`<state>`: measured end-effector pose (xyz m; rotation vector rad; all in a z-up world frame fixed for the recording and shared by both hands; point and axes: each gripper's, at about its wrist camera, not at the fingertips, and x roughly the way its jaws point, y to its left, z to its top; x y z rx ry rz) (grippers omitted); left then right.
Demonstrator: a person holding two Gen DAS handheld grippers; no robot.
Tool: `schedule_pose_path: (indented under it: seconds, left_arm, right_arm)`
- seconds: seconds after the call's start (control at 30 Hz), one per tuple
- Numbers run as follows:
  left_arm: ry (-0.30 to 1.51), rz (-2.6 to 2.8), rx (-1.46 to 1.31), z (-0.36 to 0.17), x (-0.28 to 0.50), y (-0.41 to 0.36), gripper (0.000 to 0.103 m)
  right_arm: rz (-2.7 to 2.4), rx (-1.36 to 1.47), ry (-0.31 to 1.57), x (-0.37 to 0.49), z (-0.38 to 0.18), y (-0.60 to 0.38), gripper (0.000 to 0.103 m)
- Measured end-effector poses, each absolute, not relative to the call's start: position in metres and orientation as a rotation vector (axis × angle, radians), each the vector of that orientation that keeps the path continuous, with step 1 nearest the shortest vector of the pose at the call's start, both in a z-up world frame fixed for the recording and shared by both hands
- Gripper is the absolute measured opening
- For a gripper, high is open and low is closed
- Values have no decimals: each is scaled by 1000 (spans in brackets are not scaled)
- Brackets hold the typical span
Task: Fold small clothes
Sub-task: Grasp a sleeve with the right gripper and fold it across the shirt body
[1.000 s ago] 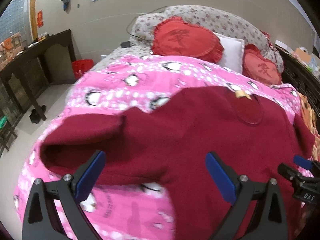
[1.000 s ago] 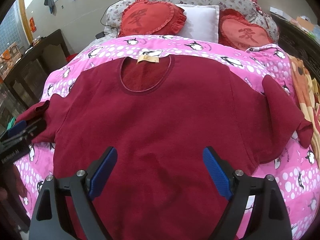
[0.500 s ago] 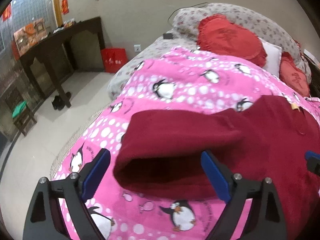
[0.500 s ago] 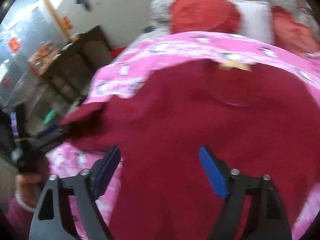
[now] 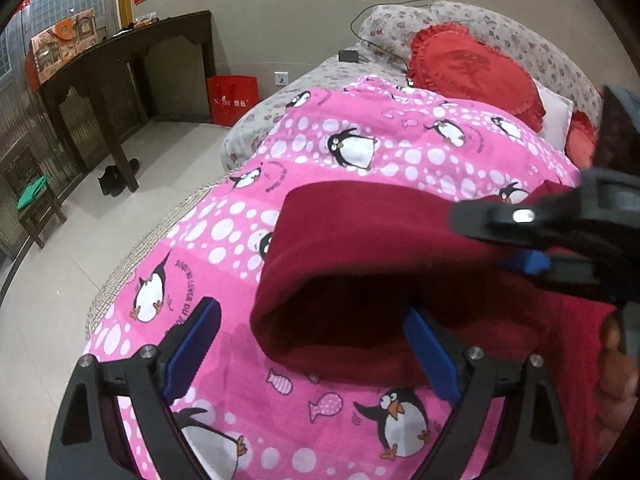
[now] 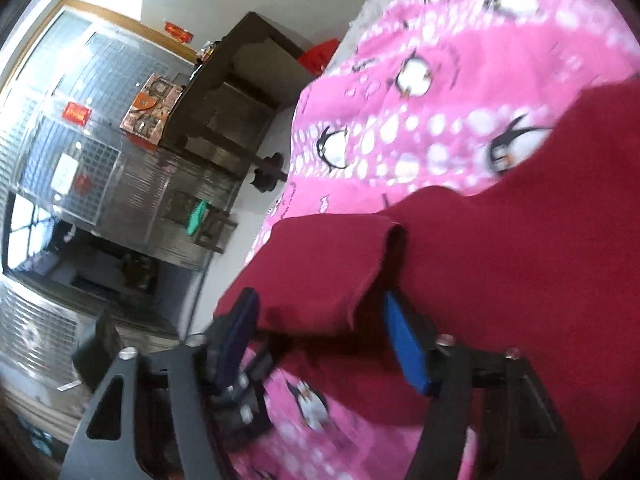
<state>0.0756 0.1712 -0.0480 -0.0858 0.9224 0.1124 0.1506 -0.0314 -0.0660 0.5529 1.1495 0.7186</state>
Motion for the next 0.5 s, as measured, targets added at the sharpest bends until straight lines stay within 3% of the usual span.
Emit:
schedule_pose_path:
  seconds: [0.03,0.07,0.3,0.5]
  left_arm:
    - [920,108,-87,-47,75,171,94]
    - [915,104,-88,-46,73,170,94]
    - [848,21,-107,-16,50,156,94]
    - [782,-51,-133,13,36,129,94]
  right_arm:
    - [715,550,1149,154,-69,-26,5]
    - [704,543,1144,156,-69,-25,0]
    - [671,394,940,133,-11,-64,0]
    - [499,290,818,110,44,-169,0]
